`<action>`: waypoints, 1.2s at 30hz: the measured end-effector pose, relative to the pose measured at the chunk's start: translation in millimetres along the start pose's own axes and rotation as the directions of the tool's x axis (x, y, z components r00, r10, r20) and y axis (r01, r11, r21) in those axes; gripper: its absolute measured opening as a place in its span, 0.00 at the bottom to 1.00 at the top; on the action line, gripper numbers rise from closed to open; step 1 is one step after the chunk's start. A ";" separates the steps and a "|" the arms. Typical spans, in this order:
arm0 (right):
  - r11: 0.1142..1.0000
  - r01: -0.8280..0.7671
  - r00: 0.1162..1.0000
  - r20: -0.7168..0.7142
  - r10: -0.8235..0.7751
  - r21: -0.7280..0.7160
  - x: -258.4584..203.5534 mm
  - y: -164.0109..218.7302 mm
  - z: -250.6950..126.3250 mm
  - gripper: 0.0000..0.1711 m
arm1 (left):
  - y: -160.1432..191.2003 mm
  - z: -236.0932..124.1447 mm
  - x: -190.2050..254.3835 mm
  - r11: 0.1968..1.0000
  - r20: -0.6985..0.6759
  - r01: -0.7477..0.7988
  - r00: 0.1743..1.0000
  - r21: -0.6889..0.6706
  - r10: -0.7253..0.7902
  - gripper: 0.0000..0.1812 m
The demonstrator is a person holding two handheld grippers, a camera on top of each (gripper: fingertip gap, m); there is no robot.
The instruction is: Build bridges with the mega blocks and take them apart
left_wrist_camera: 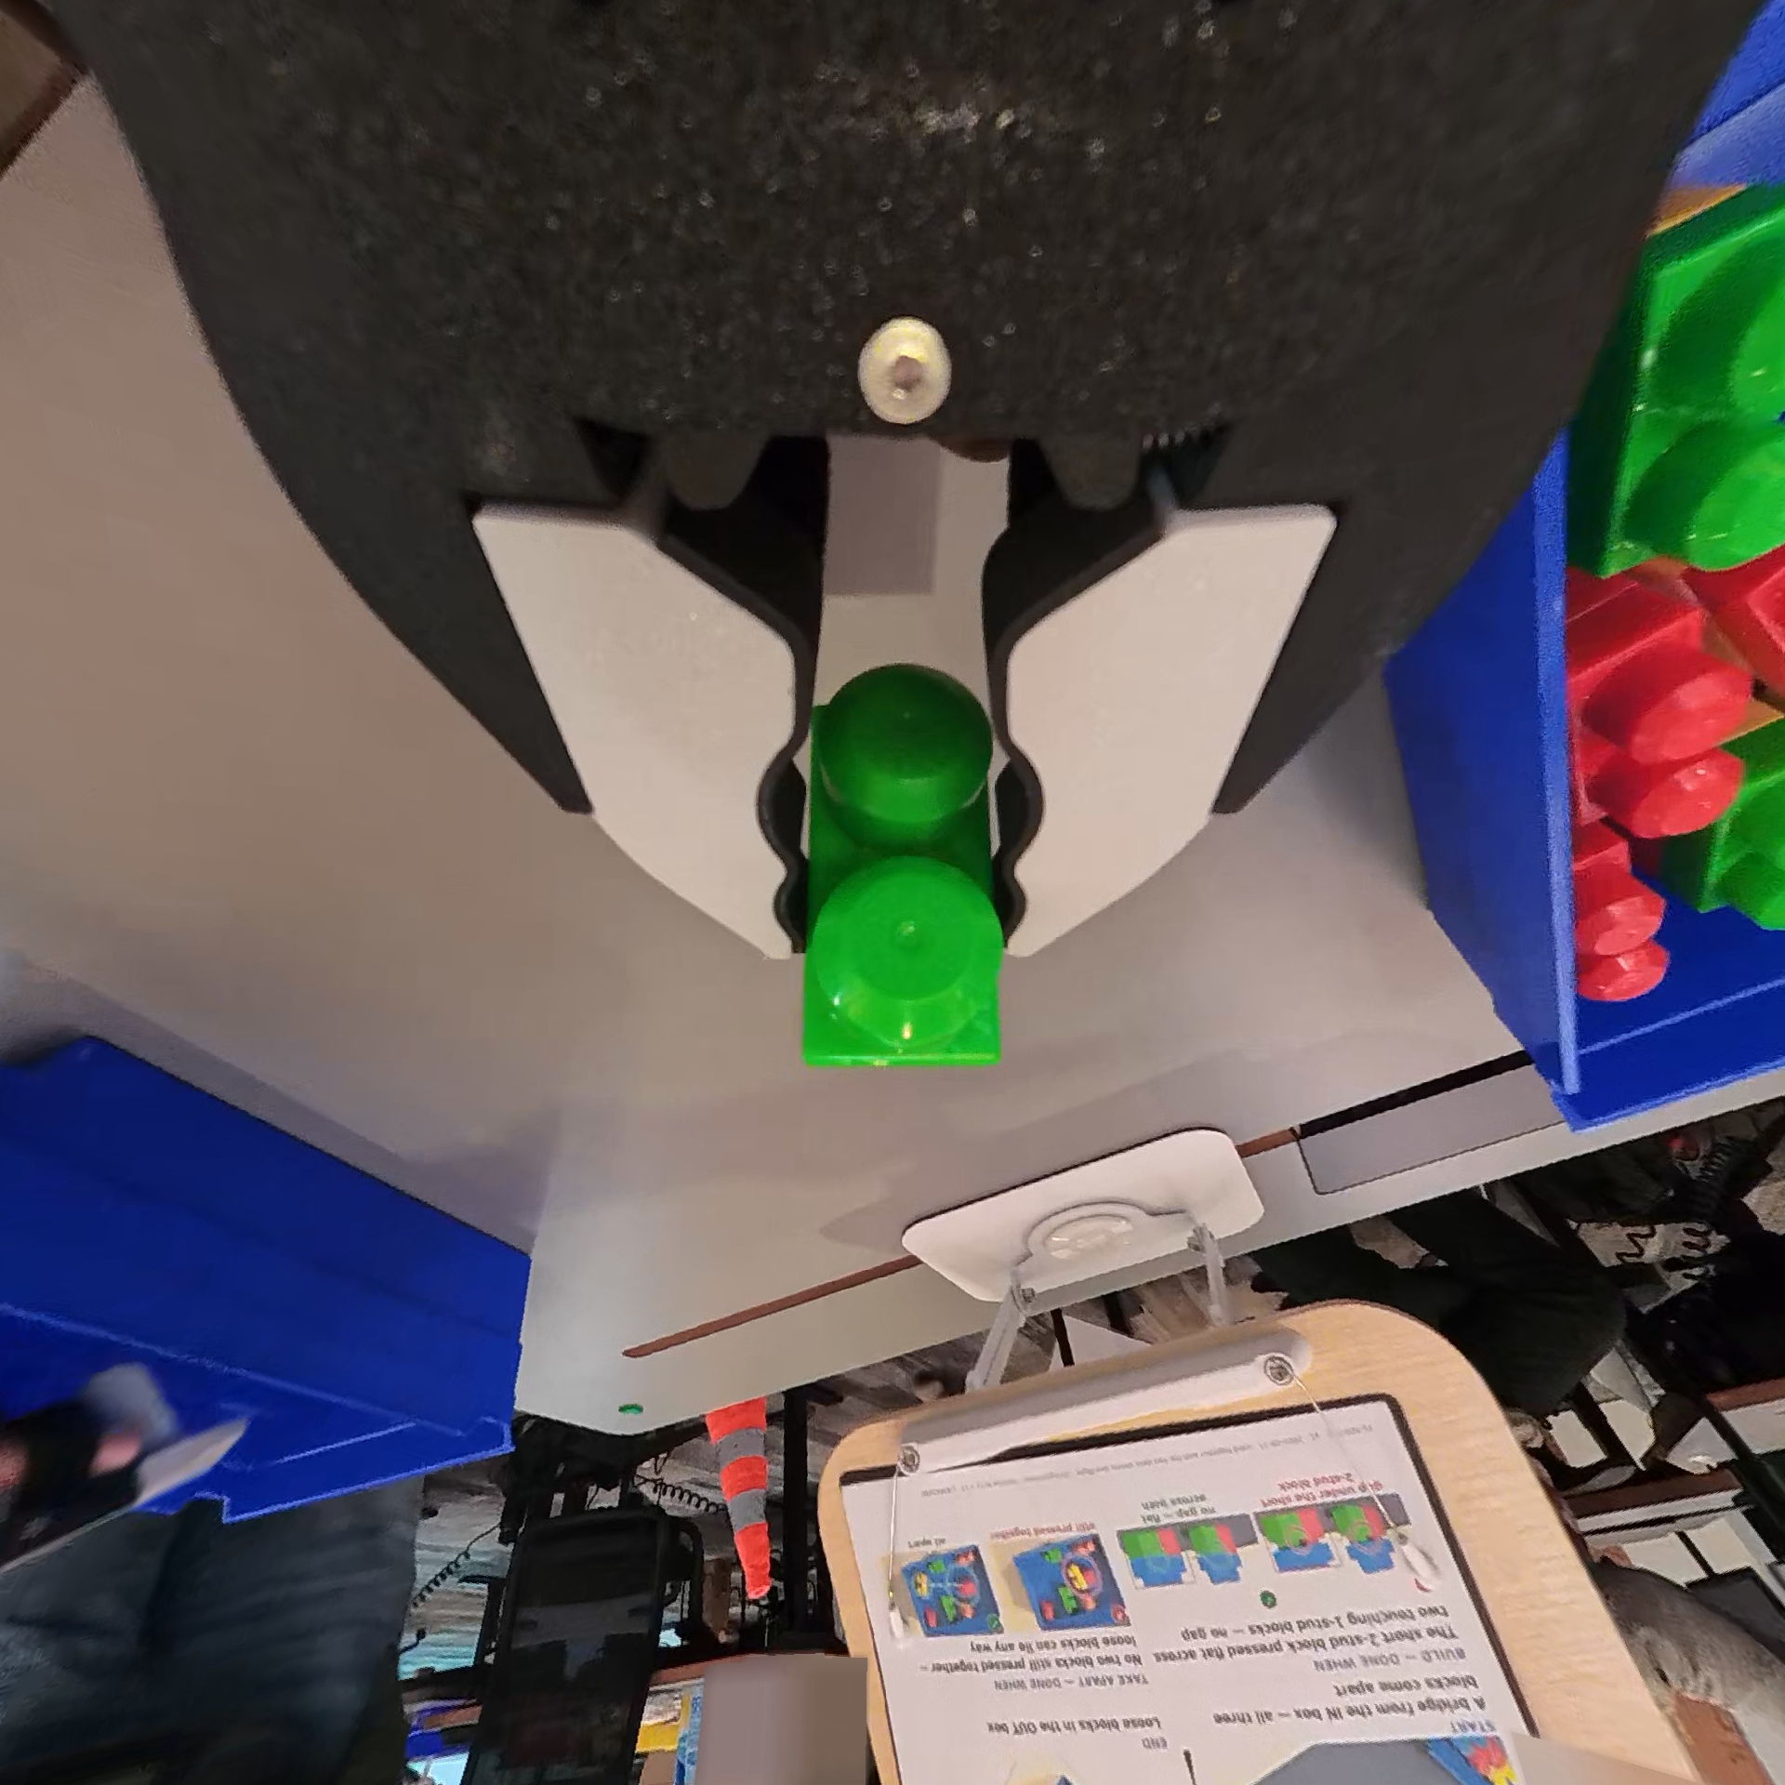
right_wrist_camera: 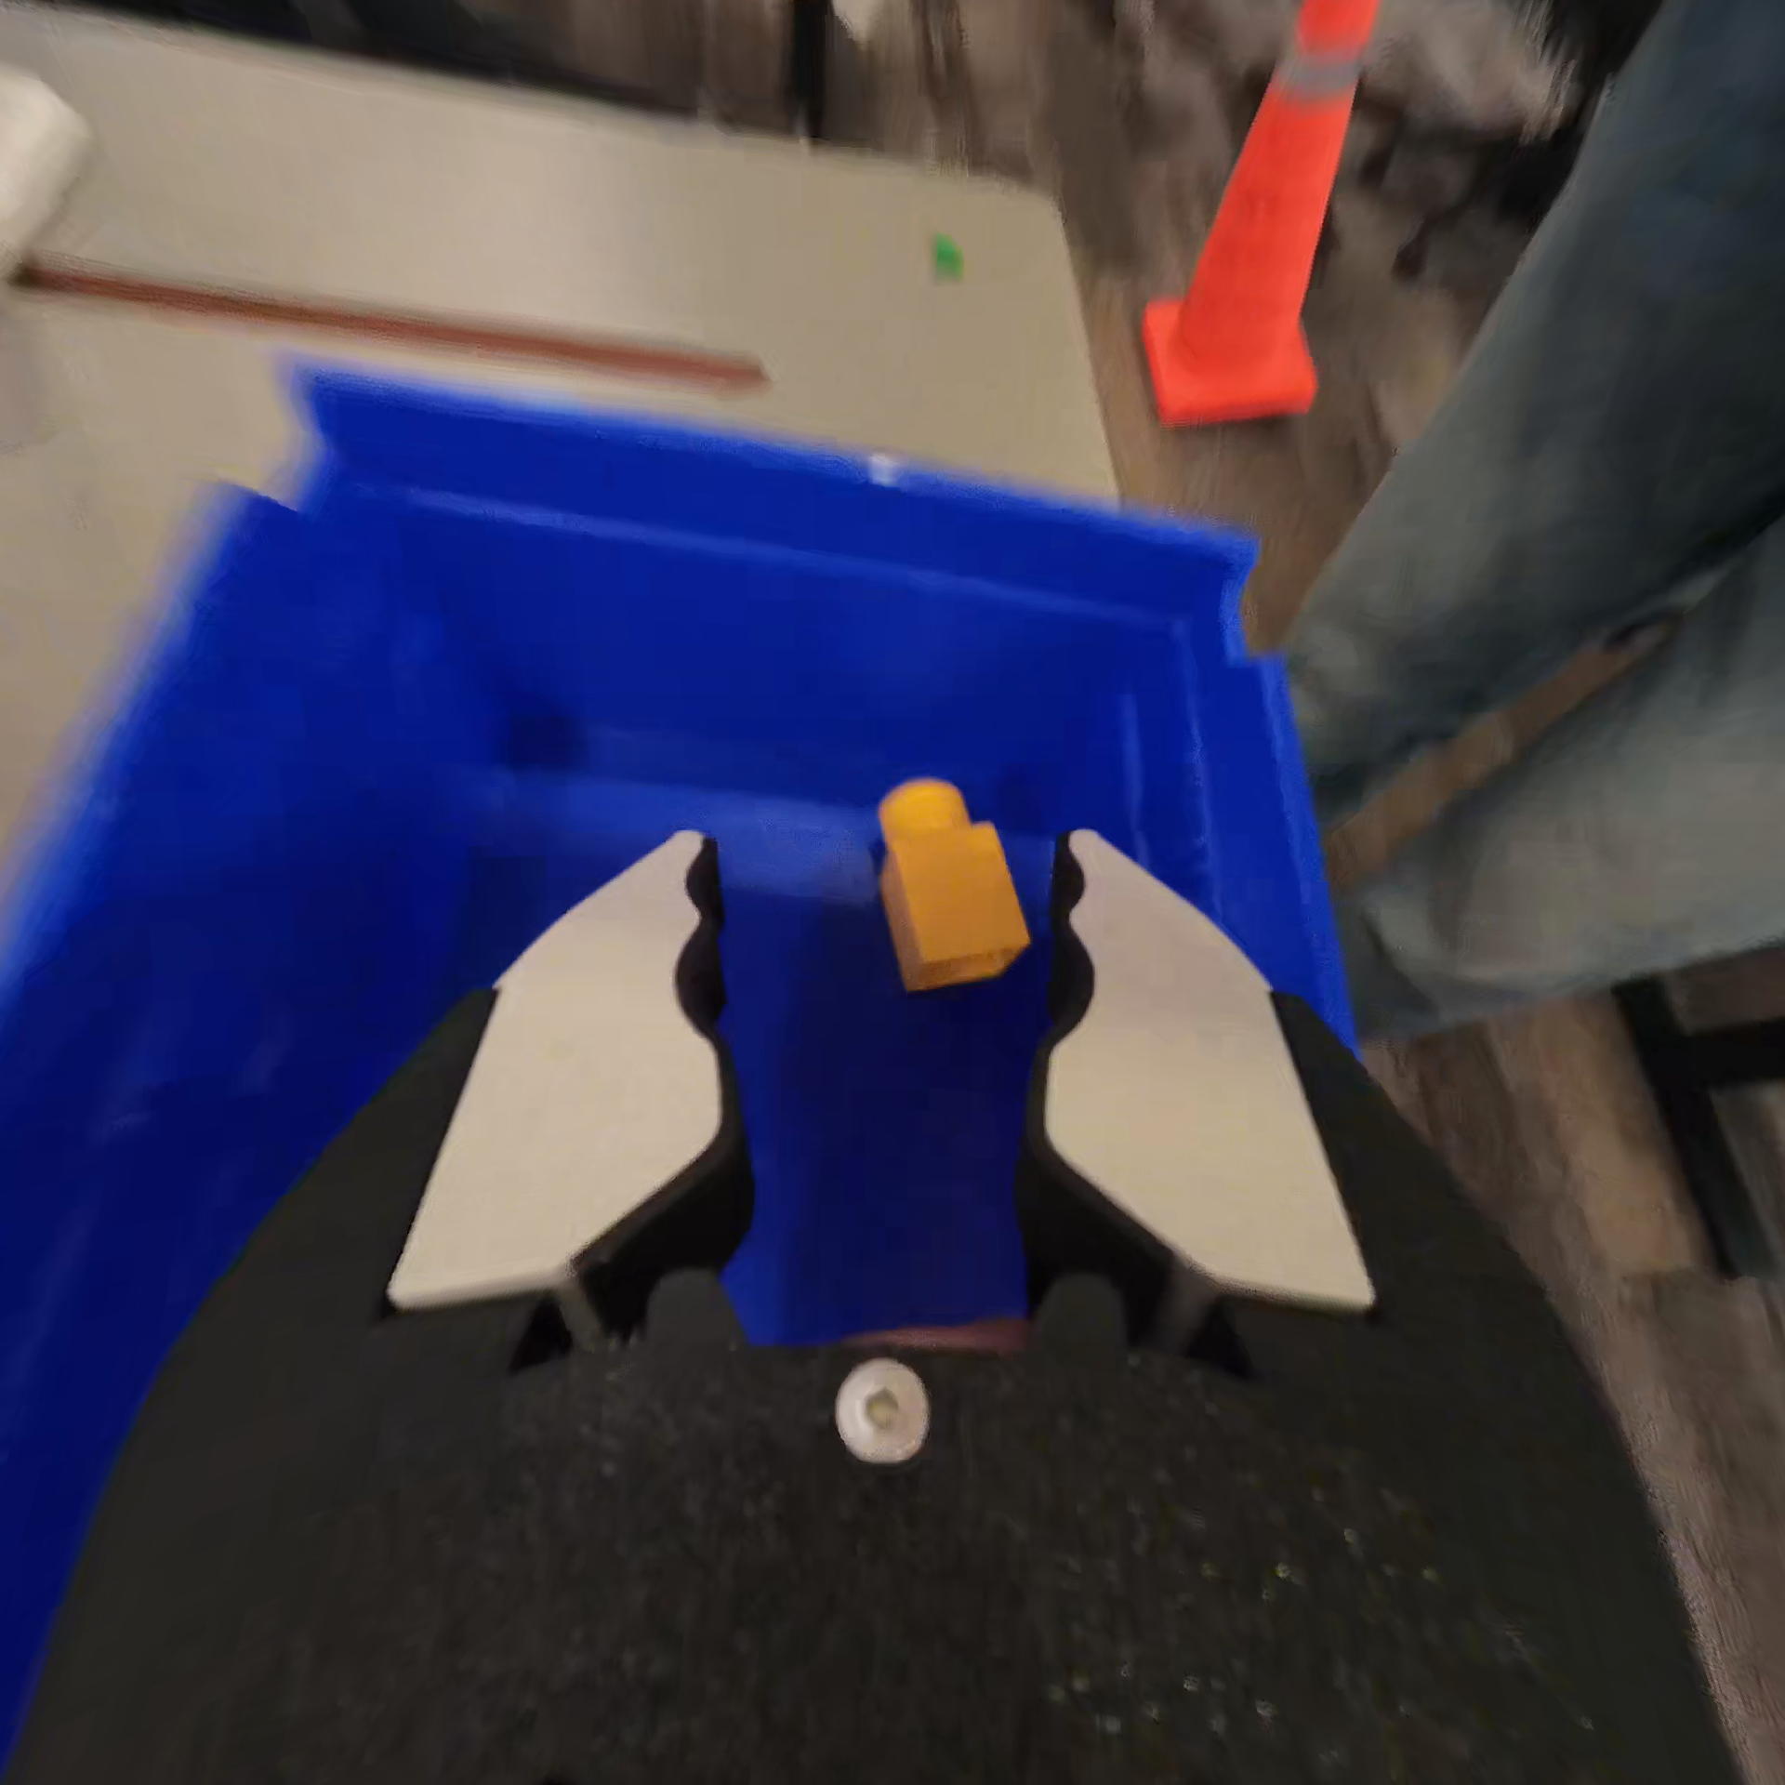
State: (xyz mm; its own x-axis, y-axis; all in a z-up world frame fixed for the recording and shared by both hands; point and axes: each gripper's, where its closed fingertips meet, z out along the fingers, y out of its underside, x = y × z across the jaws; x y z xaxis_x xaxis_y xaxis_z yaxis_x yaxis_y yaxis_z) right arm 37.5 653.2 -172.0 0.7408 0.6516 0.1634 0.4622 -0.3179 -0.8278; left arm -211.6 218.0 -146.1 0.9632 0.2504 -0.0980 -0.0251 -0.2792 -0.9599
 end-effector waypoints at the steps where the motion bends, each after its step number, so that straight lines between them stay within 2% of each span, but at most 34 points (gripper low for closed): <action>1: 0.997 0.010 1.000 0.009 -0.011 0.074 -10.8 -17.3 -23.7 0.39 | -0.9 -0.5 -1.7 1.000 0.005 0.000 1.000 0.001 0.000 0.20; 3: 0.974 0.031 0.997 0.060 -0.045 0.222 -46.0 -46.0 -75.0 0.40 | -2.6 -1.1 -4.3 1.000 0.011 -0.001 1.000 0.005 0.001 0.20; 5: 0.945 0.065 0.989 0.102 -0.102 0.319 -87.4 -56.6 -119.0 0.39 | -2.9 -1.3 -6.4 1.000 0.017 -0.005 1.000 0.005 0.005 0.20; 9: 0.910 0.047 0.972 0.191 -0.137 0.412 -160.4 -34.9 -173.3 0.40 | -2.5 -2.0 -6.7 1.000 0.014 -0.013 1.000 0.005 0.013 0.20; 13: 0.910 -0.050 0.974 0.220 -0.046 0.411 -201.9 18.9 -192.0 0.41 | -3.6 -2.6 -5.1 0.999 0.014 -0.031 0.999 0.010 0.030 0.20; 16: 0.929 -0.053 0.962 0.269 -0.051 0.367 -229.3 52.3 -192.1 0.41 | -5.1 -2.6 -3.0 1.000 0.000 -0.027 1.000 0.015 0.027 0.20; 20: 0.926 -0.074 0.907 0.410 -0.092 0.371 -248.3 49.5 -193.1 0.43 | -13.5 -3.8 7.6 0.998 -0.102 -0.032 0.994 0.049 0.037 0.20; 22: 0.920 -0.090 0.815 0.559 -0.152 0.381 -267.9 37.7 -197.2 0.42 | -25.5 -6.7 17.8 0.997 -0.223 0.000 0.975 0.082 0.018 0.20; 24: 0.896 -0.119 0.636 0.726 -0.261 0.427 -294.8 23.5 -210.9 0.38 | -45.7 -11.4 29.4 0.989 -0.395 0.082 0.918 0.121 -0.027 0.20; 25: 0.894 -0.119 0.550 0.778 -0.303 0.432 -306.3 19.0 -215.1 0.39 | -55.8 -13.5 35.4 0.985 -0.479 0.099 0.878 0.141 -0.020 0.20; 27: 0.893 -0.100 0.392 0.842 -0.371 0.440 -326.3 11.8 -223.0 0.41 | -72.9 -15.3 44.0 0.978 -0.595 0.110 0.804 0.177 0.017 0.20; 30: 0.895 -0.079 0.223 0.883 -0.413 0.439 -348.1 1.4 -229.6 0.43 | -90.8 -19.0 59.8 0.970 -0.745 0.148 0.665 0.193 0.047 0.20; 32: 0.893 -0.080 0.146 0.892 -0.428 0.442 -358.4 -4.7 -235.3 0.42 | -94.6 -15.8 67.0 0.968 -0.790 0.152 0.609 0.198 0.066 0.20; 36: 0.883 -0.040 0.110 0.881 -0.461 0.467 -372.3 -5.5 -232.2 0.39 | -96.0 -12.1 80.3 0.965 -0.849 0.183 0.524 0.190 0.068 0.20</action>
State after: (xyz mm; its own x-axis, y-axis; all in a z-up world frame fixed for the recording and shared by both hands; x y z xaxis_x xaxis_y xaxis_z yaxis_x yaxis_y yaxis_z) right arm -127.6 252.4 -103.6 -0.5605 0.8249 -0.0735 0.1511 0.0146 -0.9884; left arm -128.6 253.7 -58.7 0.7302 -0.6748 0.1068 0.1016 -0.0474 -0.9937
